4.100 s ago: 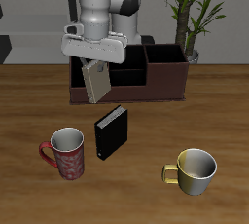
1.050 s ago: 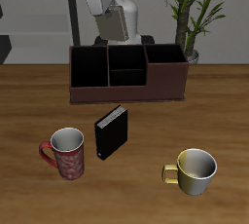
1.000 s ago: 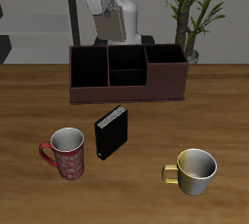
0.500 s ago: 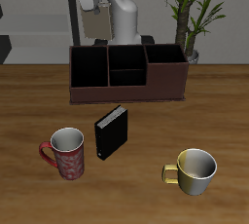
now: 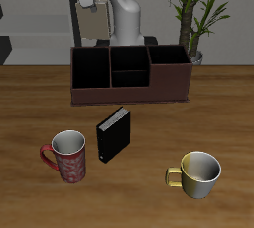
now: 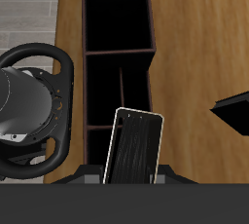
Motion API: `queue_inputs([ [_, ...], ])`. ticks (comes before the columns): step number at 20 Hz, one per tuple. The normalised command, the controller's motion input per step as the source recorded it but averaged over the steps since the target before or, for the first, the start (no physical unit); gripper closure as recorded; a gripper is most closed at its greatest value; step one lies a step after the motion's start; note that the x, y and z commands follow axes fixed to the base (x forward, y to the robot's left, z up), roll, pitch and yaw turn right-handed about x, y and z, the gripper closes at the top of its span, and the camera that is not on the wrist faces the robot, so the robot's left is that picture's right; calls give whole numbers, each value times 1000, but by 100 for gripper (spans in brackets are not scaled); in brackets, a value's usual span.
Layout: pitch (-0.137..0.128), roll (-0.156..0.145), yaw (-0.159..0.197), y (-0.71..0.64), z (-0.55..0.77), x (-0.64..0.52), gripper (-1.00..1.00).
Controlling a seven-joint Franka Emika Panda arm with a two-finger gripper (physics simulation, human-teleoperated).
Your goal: Place the yellow book into the back desk caddy's front compartment
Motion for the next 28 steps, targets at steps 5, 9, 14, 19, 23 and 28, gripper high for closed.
queue_inputs([
  [5,-24,-18,53,-160,27,160,100],
  [9,3,49,150,-38,-142,164,100],
  [14,-1,57,141,118,-169,210,100],
  [19,2,-5,24,21,-62,121,100],
  [23,-8,-5,-16,-34,-30,-12,100],
  [28,-31,-16,-31,-96,29,96,100],
])
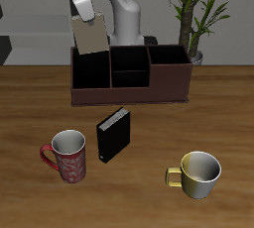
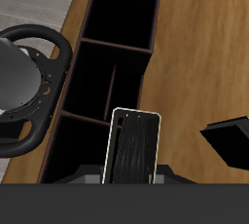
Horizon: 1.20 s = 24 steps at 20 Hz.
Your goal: Place the yellow book into the back desk caddy's front compartment
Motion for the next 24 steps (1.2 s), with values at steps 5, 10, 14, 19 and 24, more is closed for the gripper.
queue_inputs([
  [5,-7,1,2,21,-8,90,100],
  [10,-7,-51,-38,-205,29,145,100],
  [14,20,28,-15,105,-57,-30,100],
  [19,27,71,-13,454,-109,-41,100],
  [24,32,29,-8,310,-139,-39,100],
])
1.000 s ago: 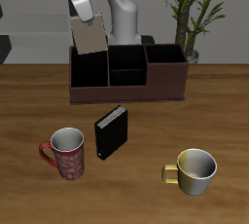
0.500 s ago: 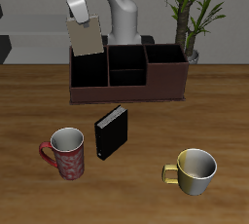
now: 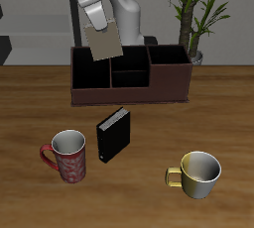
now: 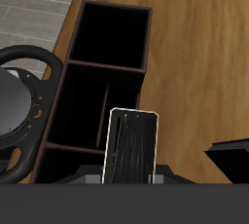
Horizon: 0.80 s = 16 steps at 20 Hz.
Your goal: Place the yellow book into the back desk caddy's front compartment
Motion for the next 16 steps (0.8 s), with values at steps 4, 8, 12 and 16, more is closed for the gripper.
queue_inputs([
  [4,21,3,8,138,-186,-64,100],
  [8,16,-7,-4,85,-91,-35,100],
  [12,2,-16,-21,104,-54,-45,100],
  [16,12,23,25,140,-79,-43,100],
])
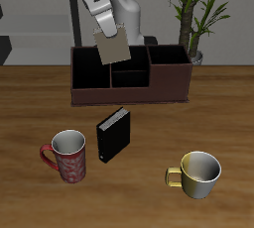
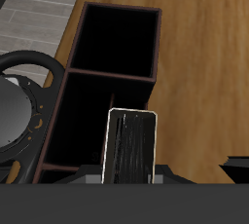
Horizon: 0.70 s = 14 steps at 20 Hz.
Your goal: Place the yellow book into the back desk caddy's front compartment
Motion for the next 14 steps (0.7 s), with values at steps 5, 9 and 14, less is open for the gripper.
queue_inputs([
  [5,-4,1,39,46,-95,-28,100],
  [9,24,23,8,141,-136,-26,100],
  [14,19,41,27,179,-149,-38,100],
])
